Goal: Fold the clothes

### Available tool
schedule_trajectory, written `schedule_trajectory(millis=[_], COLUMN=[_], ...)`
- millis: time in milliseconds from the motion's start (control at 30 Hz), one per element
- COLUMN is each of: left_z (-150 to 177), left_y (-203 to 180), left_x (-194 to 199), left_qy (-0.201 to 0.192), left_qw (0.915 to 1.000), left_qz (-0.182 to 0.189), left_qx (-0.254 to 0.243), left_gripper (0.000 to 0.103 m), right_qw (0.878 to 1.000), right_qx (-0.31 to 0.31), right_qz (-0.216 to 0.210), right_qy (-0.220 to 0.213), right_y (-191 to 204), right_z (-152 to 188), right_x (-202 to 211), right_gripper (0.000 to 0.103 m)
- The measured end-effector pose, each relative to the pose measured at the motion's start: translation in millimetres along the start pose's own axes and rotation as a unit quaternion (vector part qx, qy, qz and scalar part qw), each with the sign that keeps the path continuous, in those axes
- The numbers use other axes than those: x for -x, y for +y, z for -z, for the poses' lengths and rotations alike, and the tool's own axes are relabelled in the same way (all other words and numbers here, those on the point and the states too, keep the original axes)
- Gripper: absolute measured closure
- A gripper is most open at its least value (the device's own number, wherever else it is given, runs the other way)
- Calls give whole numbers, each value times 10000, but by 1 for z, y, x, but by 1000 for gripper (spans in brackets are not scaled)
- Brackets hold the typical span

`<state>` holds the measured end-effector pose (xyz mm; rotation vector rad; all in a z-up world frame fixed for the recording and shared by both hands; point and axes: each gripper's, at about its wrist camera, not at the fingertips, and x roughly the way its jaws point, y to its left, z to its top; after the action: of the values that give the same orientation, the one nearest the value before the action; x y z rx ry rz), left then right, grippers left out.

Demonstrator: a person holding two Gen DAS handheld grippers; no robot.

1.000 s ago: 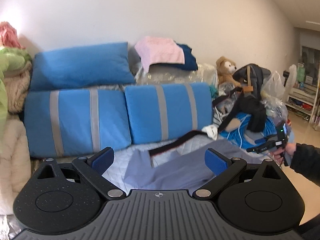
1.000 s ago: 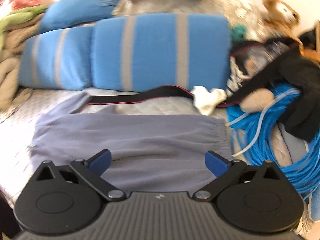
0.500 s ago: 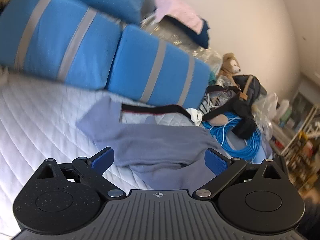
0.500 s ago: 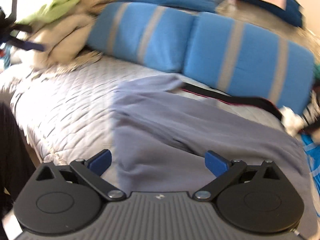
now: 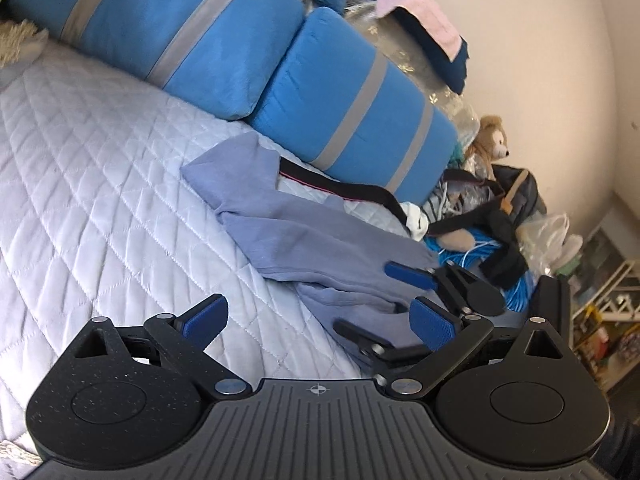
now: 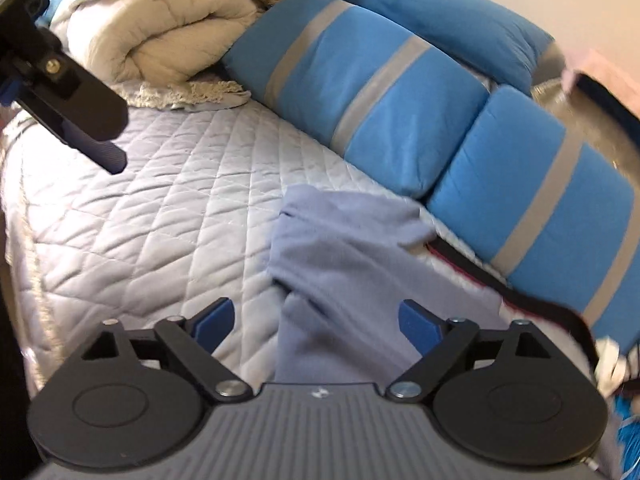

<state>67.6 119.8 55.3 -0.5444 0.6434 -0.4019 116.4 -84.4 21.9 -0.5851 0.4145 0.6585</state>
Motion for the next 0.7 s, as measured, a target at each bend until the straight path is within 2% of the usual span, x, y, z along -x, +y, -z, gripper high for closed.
schedule_trajectory(millis=[133, 233, 300, 333, 367, 433, 467, 533, 600, 700], left_z=[4, 8, 10, 11, 12, 14, 14, 14, 14, 14], left_y=[7, 14, 17, 18, 18, 19, 21, 23, 25, 23], left_x=[-5, -8, -10, -10, -11, -11, -10, -10, -11, -14], left_qy=[-75, -104, -96, -100, -108, -147, -192, -201, -195, -115], left_qw=[9999, 9993, 9978, 9976, 9977, 9978, 9975, 9967, 9961, 9970], left_qz=[107, 355, 588, 617, 596, 572, 581, 650, 705, 642], left_qx=[-57, 112, 290, 313, 302, 314, 359, 448, 494, 413], left_gripper=[3, 3, 3, 3, 3, 3, 3, 3, 3, 3], right_qw=[9990, 9960, 9912, 9882, 9849, 9772, 9789, 9864, 9951, 9958], right_qx=[430, 850, 1272, 1467, 1651, 2019, 1932, 1514, 758, -233], right_qz=[102, 179, 270, 330, 394, 533, 571, 605, 635, 877], right_qy=[103, 196, 252, 297, 348, 384, 327, 203, 71, -88], right_y=[10, 21, 31, 34, 37, 41, 36, 21, -8, -58], right_z=[-9, -14, -16, -17, -19, -21, -25, -35, -49, -65], right_x=[-25, -43, -56, -63, -69, -81, -82, -82, -77, -66], right_gripper=[26, 28, 36, 45, 64, 91, 103, 103, 103, 103])
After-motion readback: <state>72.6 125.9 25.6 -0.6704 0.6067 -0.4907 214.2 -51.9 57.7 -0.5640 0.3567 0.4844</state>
